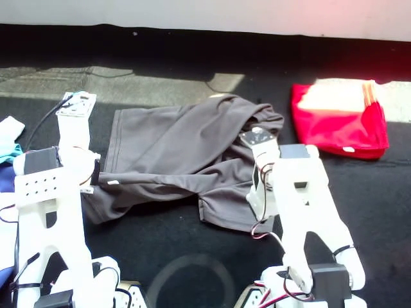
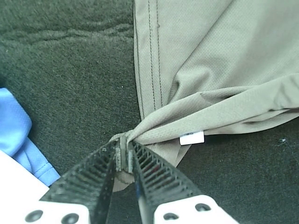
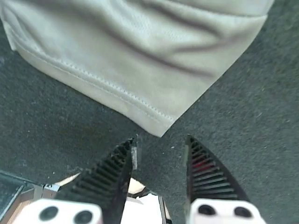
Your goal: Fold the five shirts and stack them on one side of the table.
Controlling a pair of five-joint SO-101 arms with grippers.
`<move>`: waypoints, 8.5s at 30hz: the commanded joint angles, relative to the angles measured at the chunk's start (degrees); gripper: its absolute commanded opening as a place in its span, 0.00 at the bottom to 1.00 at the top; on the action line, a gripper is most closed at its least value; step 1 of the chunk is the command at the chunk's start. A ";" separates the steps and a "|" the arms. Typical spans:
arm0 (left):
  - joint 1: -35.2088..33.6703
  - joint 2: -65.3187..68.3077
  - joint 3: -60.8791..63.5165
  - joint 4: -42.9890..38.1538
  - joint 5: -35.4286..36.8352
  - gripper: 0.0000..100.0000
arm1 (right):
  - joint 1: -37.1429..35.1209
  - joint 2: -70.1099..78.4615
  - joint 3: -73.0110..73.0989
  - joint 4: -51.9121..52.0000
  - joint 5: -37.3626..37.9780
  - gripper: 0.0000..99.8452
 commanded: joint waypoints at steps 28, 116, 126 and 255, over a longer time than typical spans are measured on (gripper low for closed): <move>0.40 -1.27 -0.31 -0.35 -0.26 0.01 | -6.11 -1.01 7.43 -12.88 0.53 0.19; 0.66 -1.27 4.26 -0.79 -0.44 0.01 | 6.11 -1.54 5.49 -16.13 3.43 0.04; 0.40 -1.36 4.26 -0.53 -0.44 0.01 | 6.37 -1.54 3.65 -15.87 5.71 0.02; 8.40 -14.64 -85.49 28.75 4.04 0.01 | 6.81 -15.87 -110.46 10.24 2.02 0.01</move>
